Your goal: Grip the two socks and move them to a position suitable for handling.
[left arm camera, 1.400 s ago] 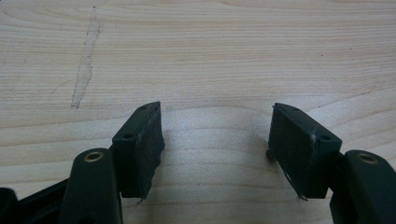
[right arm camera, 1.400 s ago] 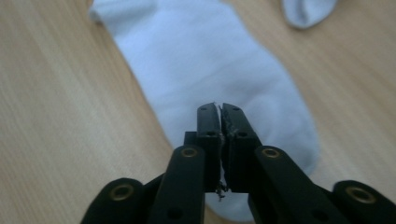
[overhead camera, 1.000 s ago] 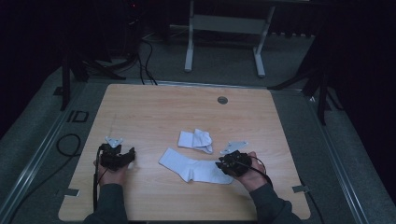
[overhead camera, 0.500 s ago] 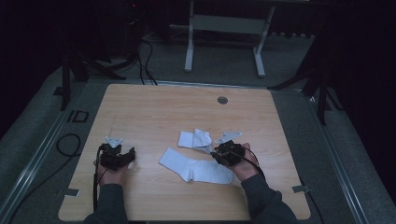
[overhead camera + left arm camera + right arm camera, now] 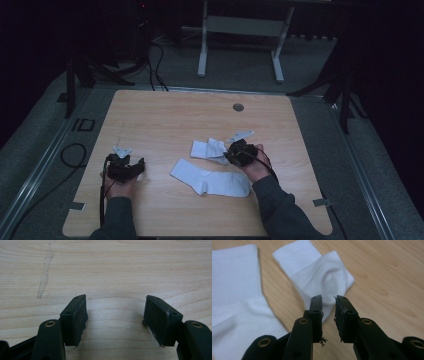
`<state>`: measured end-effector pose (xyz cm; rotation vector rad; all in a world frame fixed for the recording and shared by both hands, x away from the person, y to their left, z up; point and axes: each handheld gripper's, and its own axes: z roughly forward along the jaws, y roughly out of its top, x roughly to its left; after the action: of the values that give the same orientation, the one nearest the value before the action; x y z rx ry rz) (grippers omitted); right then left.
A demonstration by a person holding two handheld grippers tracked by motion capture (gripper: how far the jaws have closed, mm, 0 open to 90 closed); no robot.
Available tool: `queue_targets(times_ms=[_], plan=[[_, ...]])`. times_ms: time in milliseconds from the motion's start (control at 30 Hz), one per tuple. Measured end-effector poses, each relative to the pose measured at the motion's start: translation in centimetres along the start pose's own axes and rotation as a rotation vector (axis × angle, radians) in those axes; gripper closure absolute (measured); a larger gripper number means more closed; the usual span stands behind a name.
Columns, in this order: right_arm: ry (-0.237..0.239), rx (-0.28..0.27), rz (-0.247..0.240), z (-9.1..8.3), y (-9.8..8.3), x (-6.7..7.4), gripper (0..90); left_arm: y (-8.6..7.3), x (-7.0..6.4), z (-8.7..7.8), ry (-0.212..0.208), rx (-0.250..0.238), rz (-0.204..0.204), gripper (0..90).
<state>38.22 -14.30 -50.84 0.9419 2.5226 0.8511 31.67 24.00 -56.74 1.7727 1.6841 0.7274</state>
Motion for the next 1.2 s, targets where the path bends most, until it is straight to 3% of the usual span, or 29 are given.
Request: queue_targets(times_ms=[300, 567, 667, 800, 1200], plan=[[-0.006, 0.021, 0.038, 1.9, 1.7, -0.9, 69.5, 0.0, 0.0, 0.0, 0.000, 0.001, 0.001, 35.2], [0.023, 0.113, 0.093, 5.0, 1.1, -1.6, 58.5, 0.0, 0.0, 0.0, -0.001, 0.001, 0.002, 35.1], [0.058, 0.106, 0.108, 5.0, 1.1, -1.7, 70.5, 0.0, 0.0, 0.0, -0.001, 0.001, 0.002, 35.1], [0.052, 0.110, 0.078, 4.8, 1.3, -1.4, 84.0, 0.0, 0.0, 0.0, -0.001, 0.001, 0.002, 35.2], [0.043, 0.050, 0.044, 2.4, 2.2, -1.1, 88.7, 0.0, 0.0, 0.0, -0.001, 0.000, 0.001, 35.1]])
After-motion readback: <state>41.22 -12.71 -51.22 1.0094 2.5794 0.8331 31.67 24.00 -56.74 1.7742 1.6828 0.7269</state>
